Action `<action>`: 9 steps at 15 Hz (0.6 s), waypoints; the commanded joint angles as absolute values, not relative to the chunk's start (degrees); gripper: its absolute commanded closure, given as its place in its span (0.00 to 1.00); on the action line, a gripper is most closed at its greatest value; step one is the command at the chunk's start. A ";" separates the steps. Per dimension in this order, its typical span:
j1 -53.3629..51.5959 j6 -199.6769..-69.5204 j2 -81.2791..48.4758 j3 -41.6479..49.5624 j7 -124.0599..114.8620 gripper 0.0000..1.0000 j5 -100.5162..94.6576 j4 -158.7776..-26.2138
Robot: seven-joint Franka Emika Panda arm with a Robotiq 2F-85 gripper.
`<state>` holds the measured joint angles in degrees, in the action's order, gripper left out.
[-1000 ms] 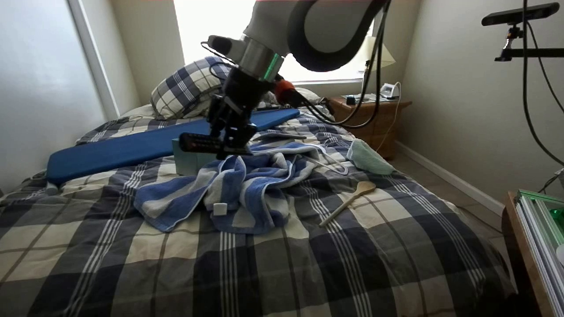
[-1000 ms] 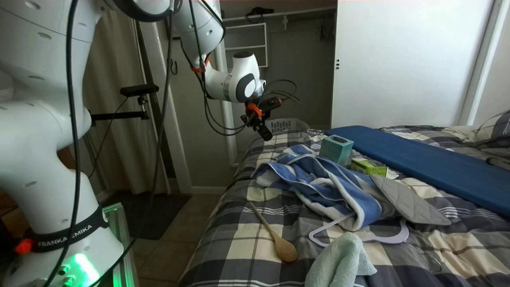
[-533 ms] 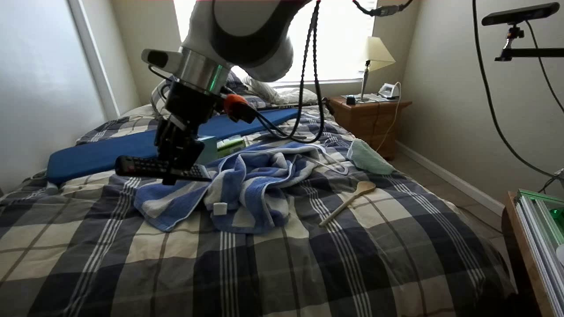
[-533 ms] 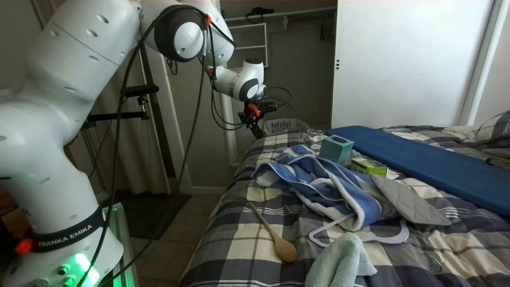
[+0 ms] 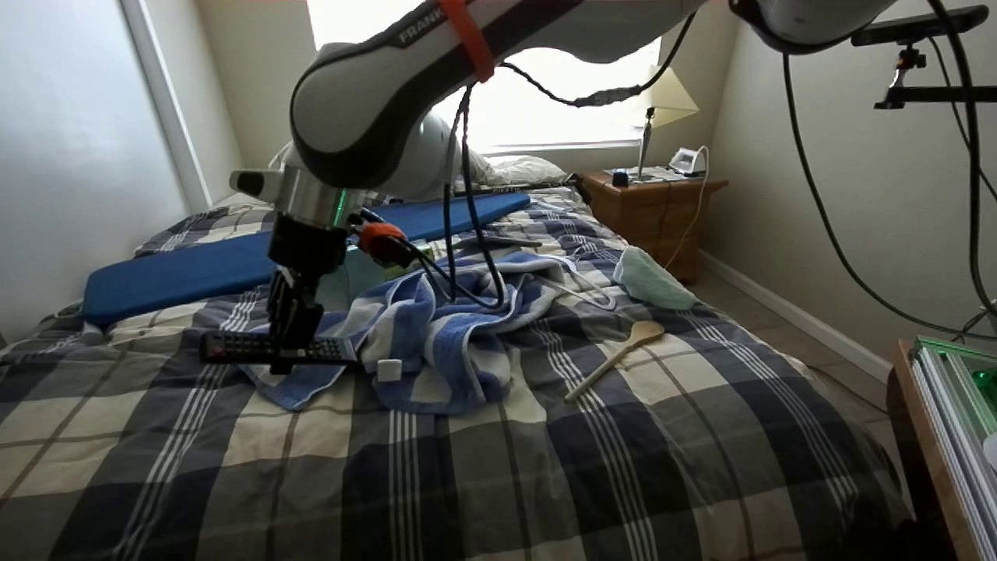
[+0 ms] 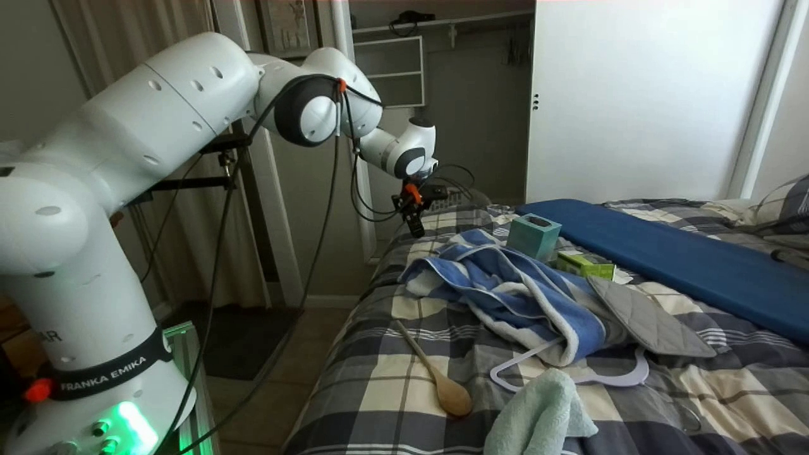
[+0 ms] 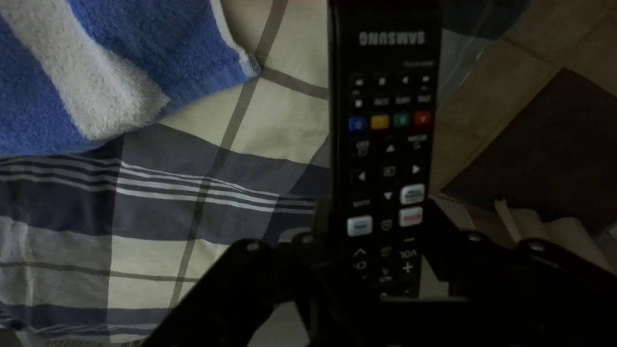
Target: Move the black remote to the left
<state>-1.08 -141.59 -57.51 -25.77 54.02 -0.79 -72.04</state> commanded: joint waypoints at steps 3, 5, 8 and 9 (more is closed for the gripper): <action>-7.03 -135.32 -69.22 -21.49 48.99 0.77 2.84 -53.90; -8.43 -133.64 -72.37 -20.09 46.73 0.77 2.59 -49.42; -9.42 -129.36 -77.19 -20.17 43.53 0.77 1.54 -42.17; -9.66 -128.07 -78.38 -20.15 42.67 0.77 1.61 -40.27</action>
<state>-7.48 -133.15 -72.44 -20.89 45.64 1.17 -51.15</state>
